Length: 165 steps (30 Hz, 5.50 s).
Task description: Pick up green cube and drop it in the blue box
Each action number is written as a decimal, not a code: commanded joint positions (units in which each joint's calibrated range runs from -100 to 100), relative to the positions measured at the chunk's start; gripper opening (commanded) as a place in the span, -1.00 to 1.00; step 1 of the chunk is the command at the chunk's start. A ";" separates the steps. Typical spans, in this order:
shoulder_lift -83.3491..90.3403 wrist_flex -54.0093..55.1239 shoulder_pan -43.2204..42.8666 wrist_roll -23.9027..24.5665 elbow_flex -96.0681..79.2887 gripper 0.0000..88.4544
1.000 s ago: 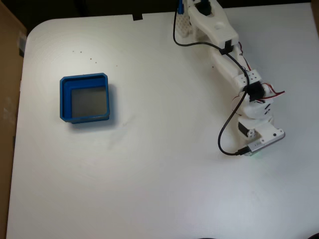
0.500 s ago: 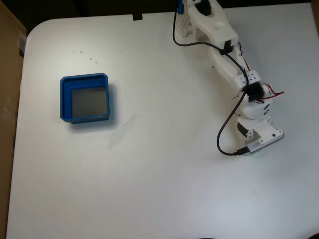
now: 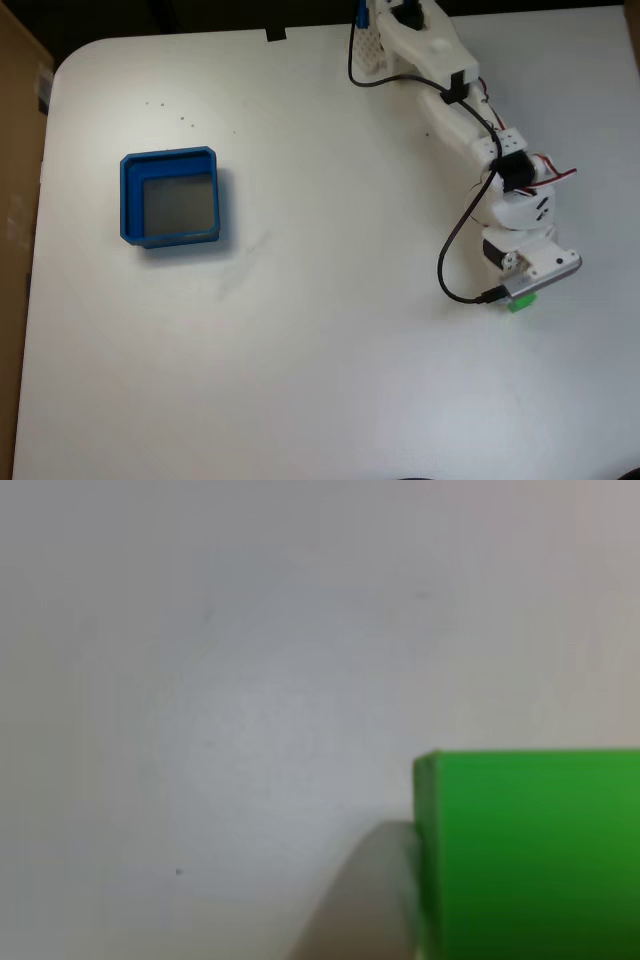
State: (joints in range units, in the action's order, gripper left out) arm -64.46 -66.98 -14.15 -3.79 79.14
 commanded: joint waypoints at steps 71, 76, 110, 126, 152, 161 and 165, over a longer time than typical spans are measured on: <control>20.96 -19.75 55.05 6.84 3.24 -0.94; 15.53 -15.79 55.77 6.89 3.33 -0.94; 6.58 -5.99 57.22 6.89 3.24 -0.93; 6.42 -6.32 58.01 6.89 3.15 -0.92; 6.33 -6.81 57.87 6.89 3.15 -0.60; 6.42 -6.81 57.80 6.89 3.15 -0.39; 6.42 -6.81 57.80 6.89 3.15 -0.39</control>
State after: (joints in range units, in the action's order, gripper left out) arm -59.05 -74.49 43.31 3.15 79.23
